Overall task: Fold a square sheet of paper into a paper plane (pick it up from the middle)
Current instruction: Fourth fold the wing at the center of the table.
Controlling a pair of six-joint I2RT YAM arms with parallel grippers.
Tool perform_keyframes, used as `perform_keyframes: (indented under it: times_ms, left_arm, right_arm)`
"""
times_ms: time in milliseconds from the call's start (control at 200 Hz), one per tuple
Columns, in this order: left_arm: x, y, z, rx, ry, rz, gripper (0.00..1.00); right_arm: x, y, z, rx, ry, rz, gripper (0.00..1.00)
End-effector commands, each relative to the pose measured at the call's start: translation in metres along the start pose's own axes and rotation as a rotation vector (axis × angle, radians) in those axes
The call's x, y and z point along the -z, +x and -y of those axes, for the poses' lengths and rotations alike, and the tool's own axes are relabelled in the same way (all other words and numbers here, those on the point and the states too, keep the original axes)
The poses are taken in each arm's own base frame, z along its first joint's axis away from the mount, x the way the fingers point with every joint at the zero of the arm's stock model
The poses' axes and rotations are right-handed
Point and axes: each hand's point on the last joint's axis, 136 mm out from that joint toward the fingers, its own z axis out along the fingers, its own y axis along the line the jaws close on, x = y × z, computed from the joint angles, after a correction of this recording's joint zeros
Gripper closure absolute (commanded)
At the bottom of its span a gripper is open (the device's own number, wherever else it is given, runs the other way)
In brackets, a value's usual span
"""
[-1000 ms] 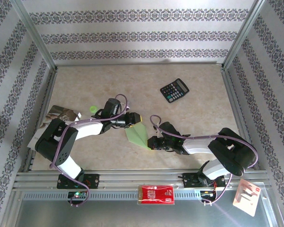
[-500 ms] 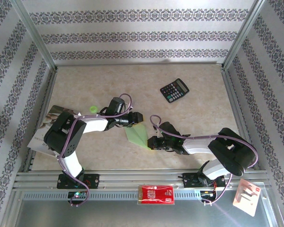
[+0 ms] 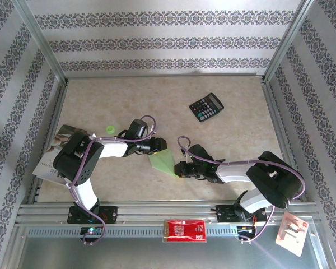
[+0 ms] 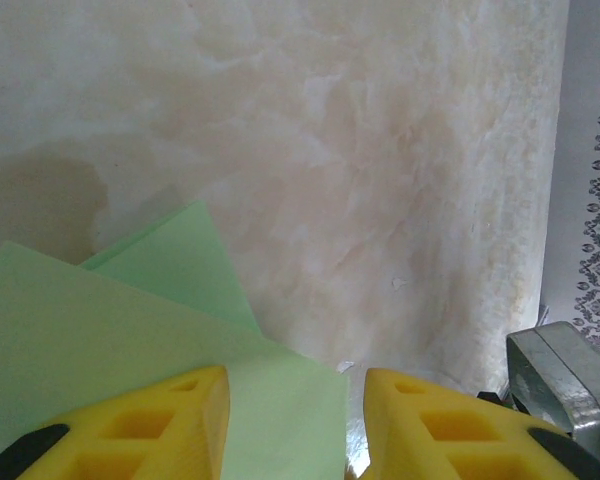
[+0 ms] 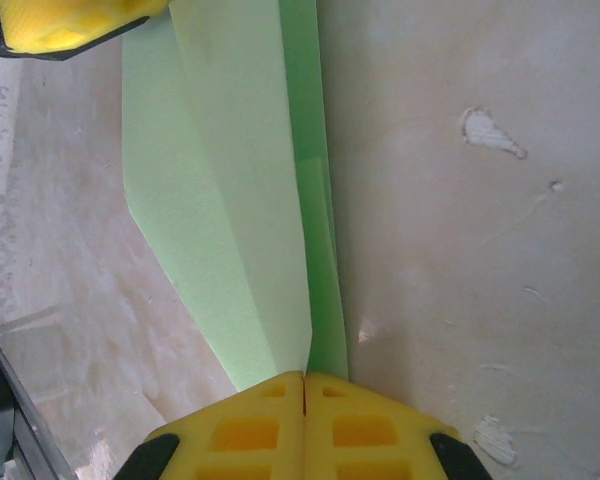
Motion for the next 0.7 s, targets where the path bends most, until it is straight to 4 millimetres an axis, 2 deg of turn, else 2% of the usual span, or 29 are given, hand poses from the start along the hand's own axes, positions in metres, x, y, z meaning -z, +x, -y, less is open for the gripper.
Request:
perform_keyframes:
  times_ms: [0, 320, 694]
  left_arm:
    - [-0.002, 0.009, -0.02, 0.007, -0.055, -0.022, 0.61]
    - [-0.003, 0.015, -0.032, 0.027, -0.073, -0.03, 0.61]
    - [-0.005, 0.019, -0.038, 0.032, -0.081, -0.044, 0.61]
  right_arm:
    - [-0.002, -0.003, -0.005, 0.014, 0.0, 0.008, 1.0]
    - [0.0, -0.005, -0.008, 0.016, -0.008, 0.013, 0.98]
    - [0.008, -0.01, -0.019, 0.026, -0.048, 0.028, 0.9]
